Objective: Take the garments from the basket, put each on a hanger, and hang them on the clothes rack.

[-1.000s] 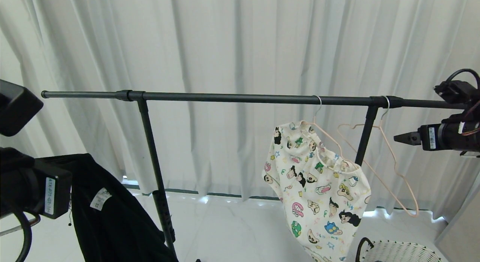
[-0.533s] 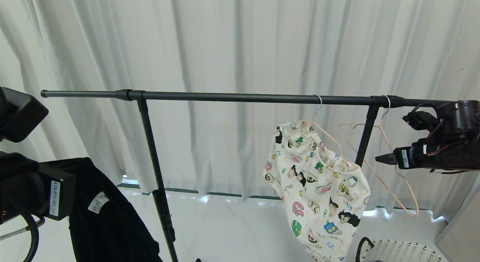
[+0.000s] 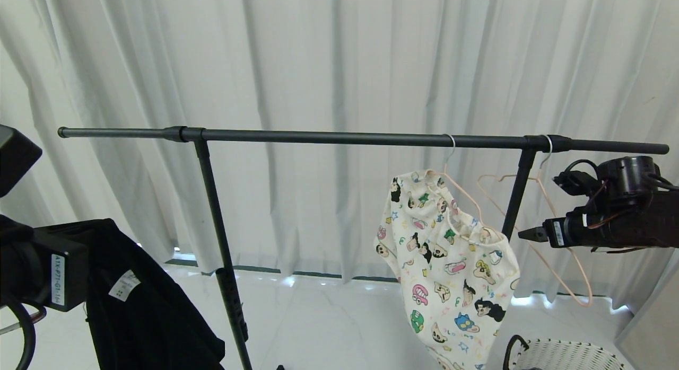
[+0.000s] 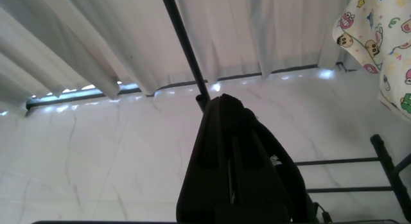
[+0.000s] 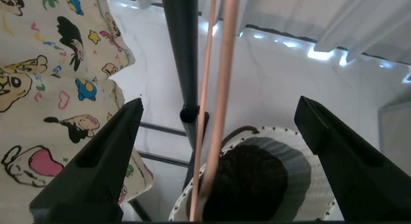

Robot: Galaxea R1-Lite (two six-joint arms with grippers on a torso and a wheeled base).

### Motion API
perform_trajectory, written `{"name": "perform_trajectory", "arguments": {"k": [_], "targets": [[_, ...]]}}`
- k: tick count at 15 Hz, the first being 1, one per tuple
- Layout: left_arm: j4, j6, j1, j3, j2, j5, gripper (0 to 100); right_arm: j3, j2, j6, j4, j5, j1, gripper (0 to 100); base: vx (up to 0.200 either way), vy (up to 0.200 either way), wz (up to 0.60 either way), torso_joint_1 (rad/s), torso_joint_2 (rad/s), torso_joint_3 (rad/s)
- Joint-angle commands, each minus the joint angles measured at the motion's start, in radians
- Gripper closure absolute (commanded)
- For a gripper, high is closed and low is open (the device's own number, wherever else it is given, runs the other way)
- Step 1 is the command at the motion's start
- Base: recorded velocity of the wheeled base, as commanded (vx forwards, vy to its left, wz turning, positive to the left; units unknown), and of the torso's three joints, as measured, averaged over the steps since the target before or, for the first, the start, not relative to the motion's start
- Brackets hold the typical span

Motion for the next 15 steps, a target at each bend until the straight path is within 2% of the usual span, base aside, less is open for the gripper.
{"name": "perform_trajectory", "arguments": {"k": [1, 2, 15], "targets": [[0.000, 0.000, 0.001, 0.000, -0.001, 0.000, 100, 0.000, 0.012, -0.001, 0.000, 0.001, 0.000, 0, 0.000, 0.000, 0.00, 0.000, 0.00, 0.000], [0.000, 0.000, 0.001, 0.000, 0.000, 0.000, 100, -0.001, 0.014, -0.001, 0.000, -0.001, 0.000, 100, 0.000, 0.000, 0.00, 0.000, 0.00, 0.000], [0.000, 0.001, 0.032, -0.002, -0.003, 0.000, 100, 0.005, -0.087, 0.006, -0.003, 0.011, 0.000, 100, 0.000, 0.000, 0.00, 0.000, 0.00, 0.000]]}}
